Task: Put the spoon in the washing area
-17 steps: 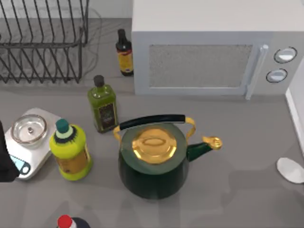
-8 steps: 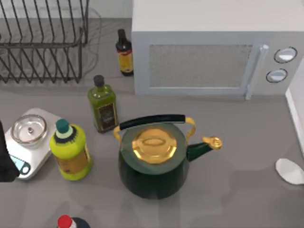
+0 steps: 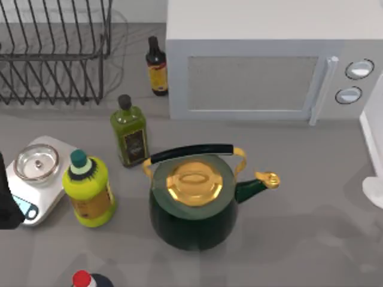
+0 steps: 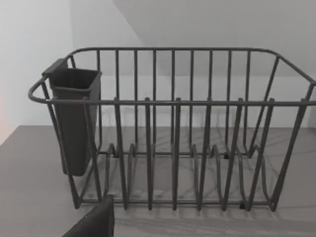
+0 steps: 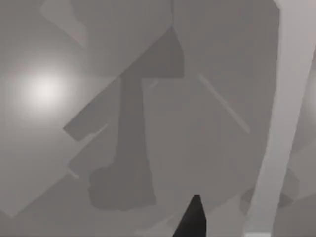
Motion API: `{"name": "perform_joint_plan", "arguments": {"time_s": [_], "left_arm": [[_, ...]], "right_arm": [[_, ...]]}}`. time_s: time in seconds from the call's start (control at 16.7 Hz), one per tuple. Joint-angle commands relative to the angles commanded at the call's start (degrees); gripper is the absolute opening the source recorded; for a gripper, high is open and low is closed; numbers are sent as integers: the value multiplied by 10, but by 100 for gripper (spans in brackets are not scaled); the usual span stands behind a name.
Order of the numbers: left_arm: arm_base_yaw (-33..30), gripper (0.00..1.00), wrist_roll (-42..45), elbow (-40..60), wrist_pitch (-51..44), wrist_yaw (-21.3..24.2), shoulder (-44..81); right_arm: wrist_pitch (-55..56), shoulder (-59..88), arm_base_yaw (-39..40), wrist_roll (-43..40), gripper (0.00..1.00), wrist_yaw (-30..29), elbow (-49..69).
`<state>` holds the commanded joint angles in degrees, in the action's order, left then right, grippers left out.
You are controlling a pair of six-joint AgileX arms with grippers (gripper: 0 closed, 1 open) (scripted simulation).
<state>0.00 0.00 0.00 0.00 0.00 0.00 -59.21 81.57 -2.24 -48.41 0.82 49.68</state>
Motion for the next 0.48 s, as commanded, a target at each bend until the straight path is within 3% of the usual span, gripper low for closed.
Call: {"name": "perform_joint_plan", "arguments": {"time_s": [0.48], "left_arm": [[0,100,0,0,0,0,0]], "right_arm": [[-60,-33,0,3,0,0,43]]}}
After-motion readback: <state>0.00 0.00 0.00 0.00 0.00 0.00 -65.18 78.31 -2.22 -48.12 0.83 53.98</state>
